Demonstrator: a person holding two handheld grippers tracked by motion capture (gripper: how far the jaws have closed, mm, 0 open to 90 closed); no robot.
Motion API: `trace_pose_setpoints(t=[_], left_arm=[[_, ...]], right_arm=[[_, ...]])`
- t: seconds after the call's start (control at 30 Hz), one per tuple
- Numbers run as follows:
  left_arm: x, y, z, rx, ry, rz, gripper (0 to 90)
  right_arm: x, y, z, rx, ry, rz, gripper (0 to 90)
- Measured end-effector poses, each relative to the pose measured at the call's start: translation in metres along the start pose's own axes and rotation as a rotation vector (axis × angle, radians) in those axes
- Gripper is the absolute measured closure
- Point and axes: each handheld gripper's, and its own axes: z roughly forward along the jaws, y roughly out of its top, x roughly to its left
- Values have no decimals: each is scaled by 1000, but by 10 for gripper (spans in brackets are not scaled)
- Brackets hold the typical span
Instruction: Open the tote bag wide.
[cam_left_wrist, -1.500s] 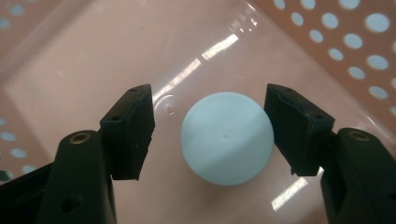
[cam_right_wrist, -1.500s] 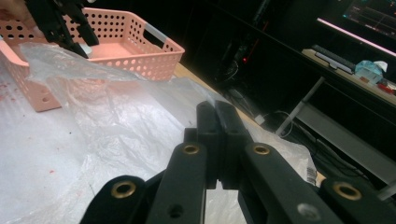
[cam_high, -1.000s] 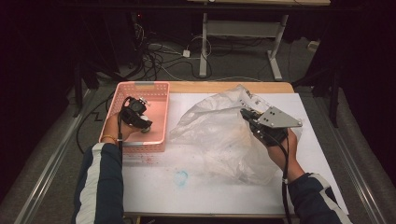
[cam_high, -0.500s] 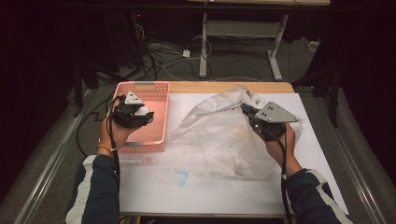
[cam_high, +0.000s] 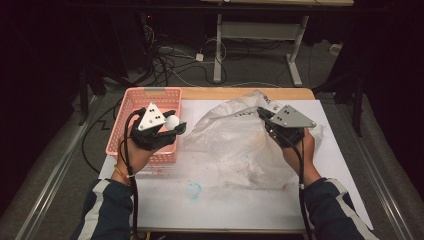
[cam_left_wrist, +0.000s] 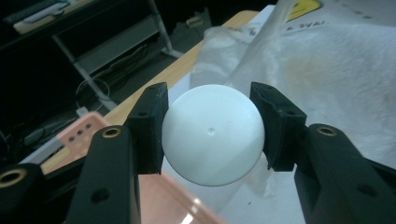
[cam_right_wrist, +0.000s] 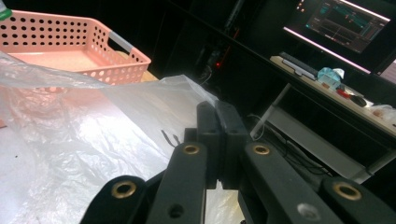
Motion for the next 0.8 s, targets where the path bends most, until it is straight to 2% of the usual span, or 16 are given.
trace_pose_setpoints(t=[0.13,0.3,0.37,0.47,0.5,0.6,0.8], left_arm=[[-11,10,8,-19,-20,23,475],[-26,20,23,-64,-68,20,475],[-38,26,30,-80,-96,39,475],[-57,31,39,-82,-115,83,475],[-65,33,45,-77,-132,101,475],[-80,33,61,-51,-147,136,475],[-101,27,101,1,-191,150,474]], right_arm=[[-2,2,1,3,-17,-9,900],[-4,-1,9,35,-27,-27,900],[-6,-2,11,39,-28,-17,900],[-9,-4,10,39,-26,4,900],[-9,-4,10,39,-28,3,900],[-10,-4,9,32,-25,4,900],[-11,-4,5,20,-9,22,900]])
